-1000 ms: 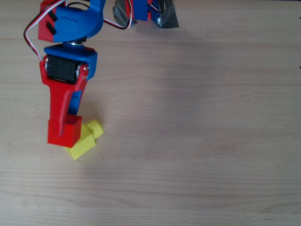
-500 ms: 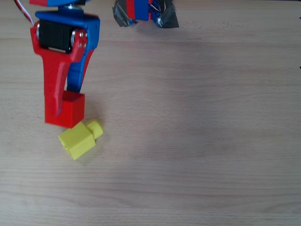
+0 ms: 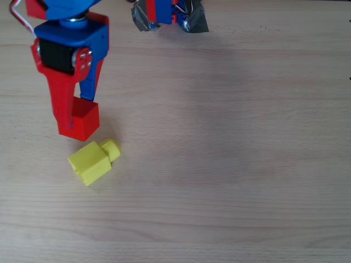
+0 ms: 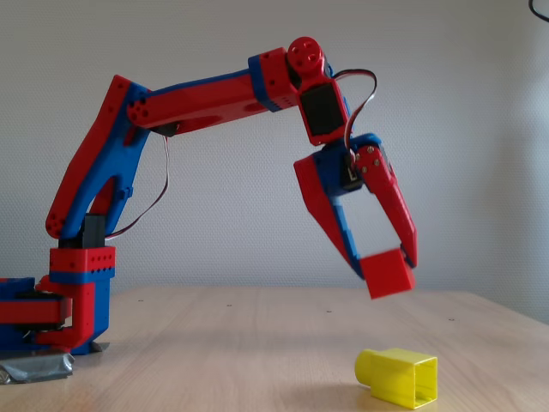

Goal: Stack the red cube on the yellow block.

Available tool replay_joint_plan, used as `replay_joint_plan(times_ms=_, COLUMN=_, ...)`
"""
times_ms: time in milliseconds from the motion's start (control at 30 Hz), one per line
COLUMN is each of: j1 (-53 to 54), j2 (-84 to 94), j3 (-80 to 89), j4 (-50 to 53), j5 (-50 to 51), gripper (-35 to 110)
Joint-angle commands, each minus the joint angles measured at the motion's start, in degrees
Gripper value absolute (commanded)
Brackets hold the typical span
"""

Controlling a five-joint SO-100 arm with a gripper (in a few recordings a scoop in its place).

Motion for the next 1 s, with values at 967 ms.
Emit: replay_joint_plan(times_ms=967, j1=-1.5, j2=-3.6, j3=4.3, j4=-7.3, j5=1.3, gripper=0)
